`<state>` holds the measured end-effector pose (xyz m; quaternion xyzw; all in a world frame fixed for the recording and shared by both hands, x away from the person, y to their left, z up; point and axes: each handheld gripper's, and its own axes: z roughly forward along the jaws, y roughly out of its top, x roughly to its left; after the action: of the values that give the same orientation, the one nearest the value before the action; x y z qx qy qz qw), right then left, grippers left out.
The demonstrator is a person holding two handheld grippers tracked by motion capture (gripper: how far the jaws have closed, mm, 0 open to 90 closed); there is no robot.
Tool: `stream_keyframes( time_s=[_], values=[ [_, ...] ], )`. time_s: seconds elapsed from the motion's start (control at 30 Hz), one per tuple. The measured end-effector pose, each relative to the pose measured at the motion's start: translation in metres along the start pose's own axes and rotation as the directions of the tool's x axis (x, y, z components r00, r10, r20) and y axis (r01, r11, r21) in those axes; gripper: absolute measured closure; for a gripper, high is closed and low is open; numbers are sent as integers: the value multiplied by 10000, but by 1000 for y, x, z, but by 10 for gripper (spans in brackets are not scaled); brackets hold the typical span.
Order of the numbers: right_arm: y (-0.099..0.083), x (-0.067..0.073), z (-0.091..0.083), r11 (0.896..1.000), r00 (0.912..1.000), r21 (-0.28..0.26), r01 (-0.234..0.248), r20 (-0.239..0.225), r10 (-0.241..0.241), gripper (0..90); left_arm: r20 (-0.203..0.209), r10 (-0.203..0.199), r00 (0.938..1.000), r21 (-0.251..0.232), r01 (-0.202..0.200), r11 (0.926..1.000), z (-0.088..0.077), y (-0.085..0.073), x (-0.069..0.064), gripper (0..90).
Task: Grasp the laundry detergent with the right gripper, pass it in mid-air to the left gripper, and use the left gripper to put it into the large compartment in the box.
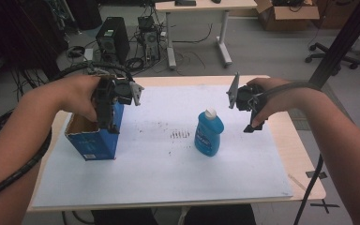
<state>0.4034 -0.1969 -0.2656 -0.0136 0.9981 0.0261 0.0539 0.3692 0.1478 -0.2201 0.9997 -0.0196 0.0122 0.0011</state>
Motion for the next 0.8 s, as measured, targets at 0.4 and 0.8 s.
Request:
stream_keyframes(
  time_s=[0.4, 0.8],
  values=[
    [-6, 12, 4, 9998, 9999, -112, -147, 23, 147, 78, -123, 53, 9999, 359, -49, 9993, -2, 22, -20, 2],
    [-8, 18, 10, 9998, 9999, -171, -58, -94, 57, 74, -11, -123, 9999, 136, 123, 9998, 8, 33, -43, 2]
  ],
)
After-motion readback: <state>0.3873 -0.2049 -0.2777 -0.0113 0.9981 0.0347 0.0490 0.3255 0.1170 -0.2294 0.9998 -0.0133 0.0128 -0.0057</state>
